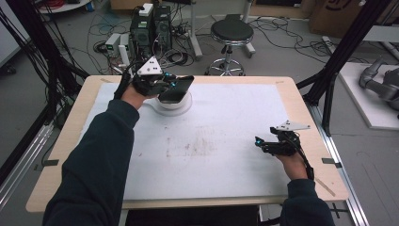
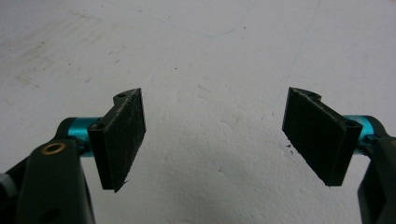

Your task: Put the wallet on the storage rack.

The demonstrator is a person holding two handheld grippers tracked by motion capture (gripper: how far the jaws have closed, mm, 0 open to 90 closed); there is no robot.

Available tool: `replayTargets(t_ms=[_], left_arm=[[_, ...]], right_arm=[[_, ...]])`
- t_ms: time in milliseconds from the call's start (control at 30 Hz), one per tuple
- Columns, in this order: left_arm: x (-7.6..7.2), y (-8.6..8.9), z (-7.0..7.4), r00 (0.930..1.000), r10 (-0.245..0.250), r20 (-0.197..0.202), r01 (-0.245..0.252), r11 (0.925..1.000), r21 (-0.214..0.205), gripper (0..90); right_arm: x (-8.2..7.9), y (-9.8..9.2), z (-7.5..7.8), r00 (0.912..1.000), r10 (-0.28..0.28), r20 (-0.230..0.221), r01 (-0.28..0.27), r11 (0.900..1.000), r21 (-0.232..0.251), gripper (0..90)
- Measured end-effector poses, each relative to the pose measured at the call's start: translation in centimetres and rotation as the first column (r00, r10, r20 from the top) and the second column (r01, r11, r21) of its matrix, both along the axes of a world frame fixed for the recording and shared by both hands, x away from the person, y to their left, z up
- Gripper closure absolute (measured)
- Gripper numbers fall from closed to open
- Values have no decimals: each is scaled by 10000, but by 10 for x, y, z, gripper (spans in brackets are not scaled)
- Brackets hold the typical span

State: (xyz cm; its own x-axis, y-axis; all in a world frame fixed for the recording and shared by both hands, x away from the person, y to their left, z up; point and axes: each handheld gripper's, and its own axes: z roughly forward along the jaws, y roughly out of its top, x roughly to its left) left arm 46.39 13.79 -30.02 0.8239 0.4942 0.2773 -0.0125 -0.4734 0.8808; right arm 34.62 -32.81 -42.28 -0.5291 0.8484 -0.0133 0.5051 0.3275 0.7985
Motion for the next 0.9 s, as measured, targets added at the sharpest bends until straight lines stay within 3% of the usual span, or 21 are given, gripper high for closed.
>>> replayTargets(t_ms=[200, 367, 533, 567, 633, 767, 833, 900], left_arm=[[22, 9, 13, 9991, -416, -4, 415, 9970, -655, 783], [41, 10, 25, 9942, -1045, 248, 1057, 9929, -539, 791], [56, 9, 31, 9838, -1654, 688, 1700, 9832, -667, 792], [58, 9, 30, 9805, -1826, 728, 1886, 9782, -869, 792], [61, 10, 26, 9762, -2050, 700, 2103, 9746, -777, 791], [63, 14, 9, 9781, -2054, 349, 2073, 9760, -661, 790], [61, 16, 6, 9801, -1972, 212, 1983, 9733, -1157, 789], [57, 18, 5, 9812, -1928, 116, 1927, 9731, -1264, 784]], right_arm=[[1, 3, 0, 10000, -13, -58, 13, 9999, -102, 216], [2, 1, -1, 9999, -103, -113, 101, 9999, -121, 216], [1, -2, -3, 9995, -263, -189, 260, 9995, -155, 216], [0, -2, -3, 9992, -327, -231, 324, 9994, -129, 216], [-2, -3, -4, 9993, -285, -240, 282, 9995, -165, 216], [-3, -5, -5, 9989, -349, -297, 345, 9993, -154, 216], [-3, -5, -5, 9989, -364, -280, 360, 9993, -140, 216], [-3, -5, -4, 9988, -363, -331, 358, 9993, -141, 216]])
